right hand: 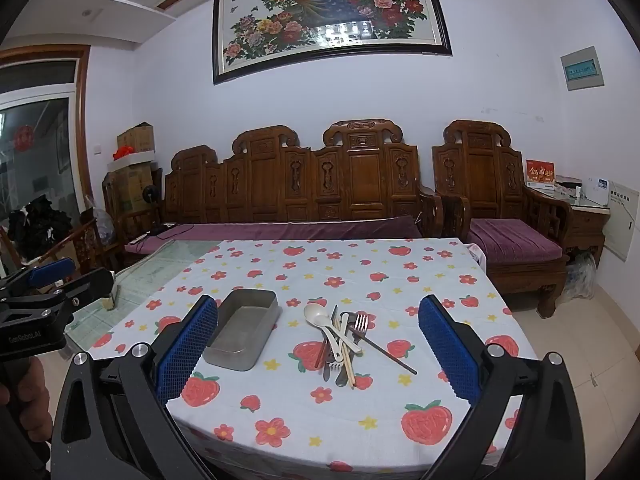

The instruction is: Organize utensils

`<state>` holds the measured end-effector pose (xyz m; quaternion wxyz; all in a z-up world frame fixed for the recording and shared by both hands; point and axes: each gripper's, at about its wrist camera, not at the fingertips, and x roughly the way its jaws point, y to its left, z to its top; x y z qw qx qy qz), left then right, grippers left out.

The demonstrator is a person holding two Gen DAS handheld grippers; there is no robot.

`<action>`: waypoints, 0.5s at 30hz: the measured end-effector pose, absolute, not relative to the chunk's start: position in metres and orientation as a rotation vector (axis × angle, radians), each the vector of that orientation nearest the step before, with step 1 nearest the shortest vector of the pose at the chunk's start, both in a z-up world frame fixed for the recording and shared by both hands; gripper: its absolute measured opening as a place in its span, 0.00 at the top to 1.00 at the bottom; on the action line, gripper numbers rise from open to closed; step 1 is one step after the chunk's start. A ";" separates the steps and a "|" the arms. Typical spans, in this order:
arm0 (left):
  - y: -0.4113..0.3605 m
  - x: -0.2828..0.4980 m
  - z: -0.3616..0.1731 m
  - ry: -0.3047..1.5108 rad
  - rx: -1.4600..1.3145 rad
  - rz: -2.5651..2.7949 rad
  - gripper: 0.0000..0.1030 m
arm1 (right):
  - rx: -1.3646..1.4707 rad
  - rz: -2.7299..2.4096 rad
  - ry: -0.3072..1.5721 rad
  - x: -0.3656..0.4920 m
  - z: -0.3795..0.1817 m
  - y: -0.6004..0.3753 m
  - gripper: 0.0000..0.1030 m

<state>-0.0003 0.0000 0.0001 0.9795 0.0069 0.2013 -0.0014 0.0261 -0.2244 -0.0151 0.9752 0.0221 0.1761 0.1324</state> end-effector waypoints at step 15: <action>0.000 0.000 0.000 0.406 0.017 -0.002 0.06 | 0.044 0.267 0.354 0.026 -0.015 -0.224 0.02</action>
